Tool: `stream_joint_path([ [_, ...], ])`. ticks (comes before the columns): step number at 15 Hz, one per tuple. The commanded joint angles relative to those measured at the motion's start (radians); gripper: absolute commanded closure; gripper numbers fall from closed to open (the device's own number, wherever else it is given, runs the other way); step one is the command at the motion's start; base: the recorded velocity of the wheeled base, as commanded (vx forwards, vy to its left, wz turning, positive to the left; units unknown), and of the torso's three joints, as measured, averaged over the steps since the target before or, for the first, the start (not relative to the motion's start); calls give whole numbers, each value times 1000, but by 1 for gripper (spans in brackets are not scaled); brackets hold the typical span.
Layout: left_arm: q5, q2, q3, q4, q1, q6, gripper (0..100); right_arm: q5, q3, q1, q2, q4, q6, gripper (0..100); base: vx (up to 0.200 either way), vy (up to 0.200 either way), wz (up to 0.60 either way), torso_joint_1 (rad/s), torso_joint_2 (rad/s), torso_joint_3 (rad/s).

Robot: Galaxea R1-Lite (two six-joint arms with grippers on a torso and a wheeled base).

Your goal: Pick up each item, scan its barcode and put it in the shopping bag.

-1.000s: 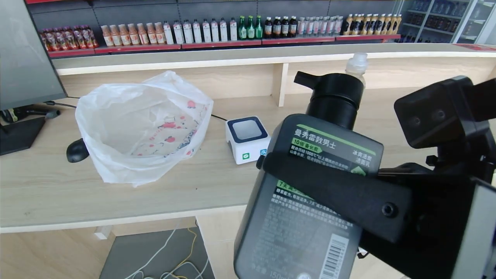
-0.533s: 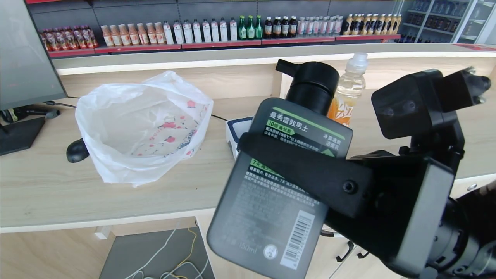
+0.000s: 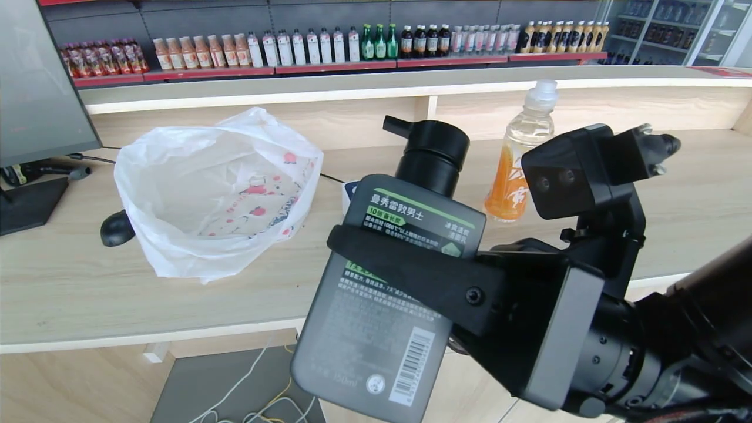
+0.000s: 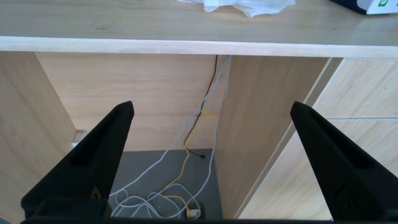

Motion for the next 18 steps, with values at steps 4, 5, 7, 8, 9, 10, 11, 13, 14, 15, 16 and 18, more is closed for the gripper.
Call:
stream_joint_path([
  [4, 0, 0, 0, 0, -1, 0, 0, 1, -1, -1, 7, -1, -1, 100, 0, 0, 0, 0, 0, 0],
  [5, 0, 0, 0, 0, 0, 0, 0, 1, -1, -1, 7, -1, -1, 100, 0, 0, 0, 0, 0, 0],
  [7, 0, 0, 0, 0, 0, 0, 0, 1, -1, -3, 7, -1, 1, 100, 0, 0, 0, 0, 0, 0],
  [8, 0, 0, 0, 0, -1, 0, 0, 1, -7, -3, 7, -1, 1, 100, 0, 0, 0, 0, 0, 0],
  [9, 0, 0, 0, 0, 0, 0, 0, 2, -15, -3, 12, -1, 1, 100, 0, 0, 0, 0, 0, 0],
  [10, 0, 0, 0, 0, 0, 0, 0, 2, -31, -3, 16, -1, 1, 100, 0, 0, 0, 0, 0, 0],
  [11, 0, 0, 0, 0, 0, 0, 0, 2, -42, -3, 21, -1, 1, 100, 0, 0, 0, 0, 0, 0],
  [13, 0, 0, 0, 0, 0, 0, 0, 2, -45, -3, 23, -1, -1, 100, 0, 0, 0, 0, 0, 0],
  [14, 0, 0, 0, 0, 0, 0, 0, 2, -45, -6, 21, -1, -7, 100, 0, 0, 0, 0, 0, 0],
  [15, 0, 0, 0, 0, 0, 0, 0, 1, -39, -6, 16, -1, -28, 100, 0, 0, 0, 0, 0, 0],
  [16, 0, 0, 0, 0, 0, 0, 0, -3, -28, -7, 12, -1, -64, 100, 0, 0, 0, 0, 0, 0],
  [18, 0, 0, 0, 0, -1, 0, 0, -7, 38, -18, -20, -35, -166, 100, 0, 0, 0, 0, 0, 0],
])
